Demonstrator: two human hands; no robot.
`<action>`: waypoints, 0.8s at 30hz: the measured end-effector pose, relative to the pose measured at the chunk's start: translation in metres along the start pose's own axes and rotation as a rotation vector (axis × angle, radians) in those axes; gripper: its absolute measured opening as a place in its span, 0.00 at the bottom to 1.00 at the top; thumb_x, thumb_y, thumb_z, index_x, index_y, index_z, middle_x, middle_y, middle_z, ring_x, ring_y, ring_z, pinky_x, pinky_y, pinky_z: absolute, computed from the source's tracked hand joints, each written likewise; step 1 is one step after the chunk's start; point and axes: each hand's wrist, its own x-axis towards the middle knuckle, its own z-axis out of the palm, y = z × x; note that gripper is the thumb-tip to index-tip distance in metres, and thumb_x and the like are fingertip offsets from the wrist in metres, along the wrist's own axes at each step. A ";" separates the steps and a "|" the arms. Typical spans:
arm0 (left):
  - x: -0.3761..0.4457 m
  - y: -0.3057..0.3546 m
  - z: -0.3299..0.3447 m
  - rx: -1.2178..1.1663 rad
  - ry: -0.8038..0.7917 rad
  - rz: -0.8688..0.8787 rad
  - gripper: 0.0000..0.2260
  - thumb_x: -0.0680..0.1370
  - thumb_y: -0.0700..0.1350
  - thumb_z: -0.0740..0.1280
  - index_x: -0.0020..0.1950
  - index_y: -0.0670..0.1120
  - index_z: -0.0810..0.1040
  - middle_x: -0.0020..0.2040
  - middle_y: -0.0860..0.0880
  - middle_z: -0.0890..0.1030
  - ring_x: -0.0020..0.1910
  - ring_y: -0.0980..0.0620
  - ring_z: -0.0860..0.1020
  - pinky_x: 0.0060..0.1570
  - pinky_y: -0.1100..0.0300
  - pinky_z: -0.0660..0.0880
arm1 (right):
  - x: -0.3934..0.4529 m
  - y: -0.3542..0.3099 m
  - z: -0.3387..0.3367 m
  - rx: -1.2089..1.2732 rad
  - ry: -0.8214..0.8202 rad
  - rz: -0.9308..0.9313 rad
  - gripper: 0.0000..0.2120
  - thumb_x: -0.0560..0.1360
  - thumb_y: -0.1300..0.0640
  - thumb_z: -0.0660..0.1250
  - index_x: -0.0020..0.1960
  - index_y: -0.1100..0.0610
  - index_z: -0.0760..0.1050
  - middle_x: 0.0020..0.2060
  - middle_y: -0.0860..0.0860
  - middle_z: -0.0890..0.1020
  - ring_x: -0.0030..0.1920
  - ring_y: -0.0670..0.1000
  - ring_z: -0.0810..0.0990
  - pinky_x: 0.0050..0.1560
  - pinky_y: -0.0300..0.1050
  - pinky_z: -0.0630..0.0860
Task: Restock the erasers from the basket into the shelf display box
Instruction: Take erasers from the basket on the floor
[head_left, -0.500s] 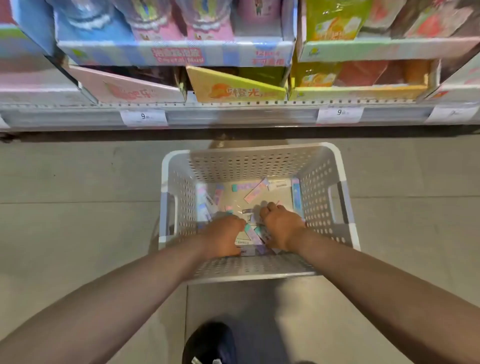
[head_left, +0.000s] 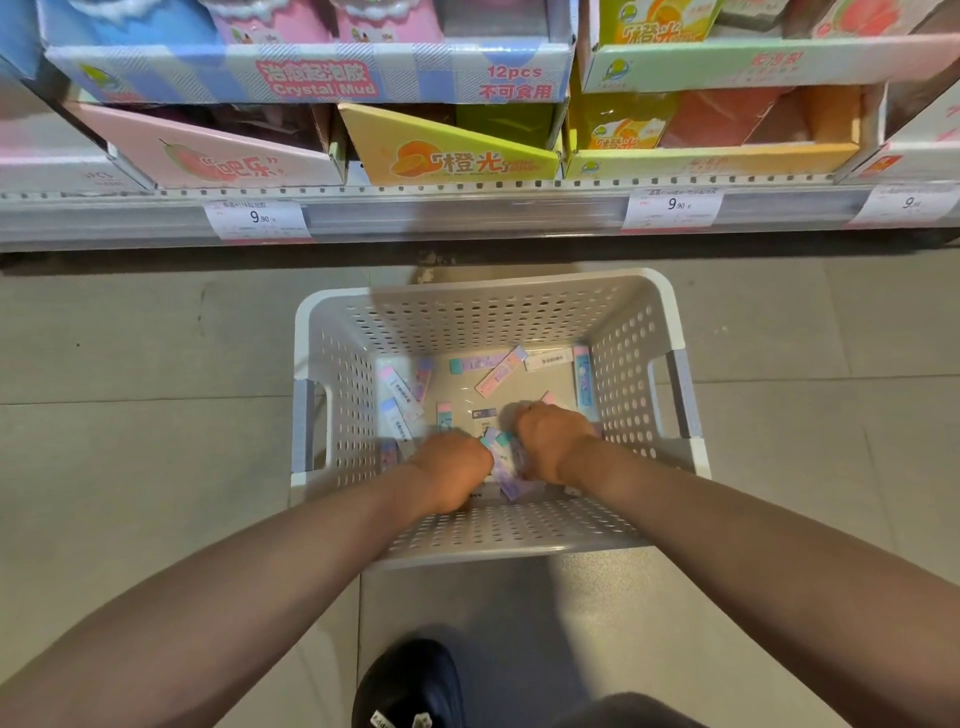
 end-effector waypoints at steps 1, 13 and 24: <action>0.001 0.000 0.000 -0.015 -0.010 -0.018 0.08 0.75 0.35 0.62 0.52 0.38 0.78 0.52 0.39 0.80 0.50 0.42 0.78 0.46 0.53 0.74 | 0.002 -0.001 0.002 0.022 0.017 -0.004 0.19 0.73 0.61 0.66 0.62 0.61 0.66 0.57 0.58 0.77 0.57 0.57 0.77 0.46 0.46 0.73; -0.017 -0.002 -0.012 -0.623 -0.017 -0.146 0.03 0.73 0.33 0.59 0.42 0.39 0.70 0.44 0.41 0.73 0.47 0.43 0.74 0.39 0.60 0.64 | 0.009 0.009 0.007 0.182 -0.046 -0.081 0.17 0.77 0.66 0.59 0.65 0.64 0.63 0.62 0.62 0.74 0.61 0.59 0.73 0.59 0.44 0.69; 0.002 0.009 -0.013 -1.466 -0.021 -0.770 0.04 0.76 0.41 0.56 0.45 0.44 0.69 0.32 0.49 0.69 0.25 0.53 0.61 0.24 0.66 0.57 | -0.002 0.019 0.000 0.240 -0.147 -0.005 0.27 0.78 0.65 0.56 0.73 0.65 0.48 0.70 0.60 0.65 0.66 0.59 0.69 0.62 0.44 0.67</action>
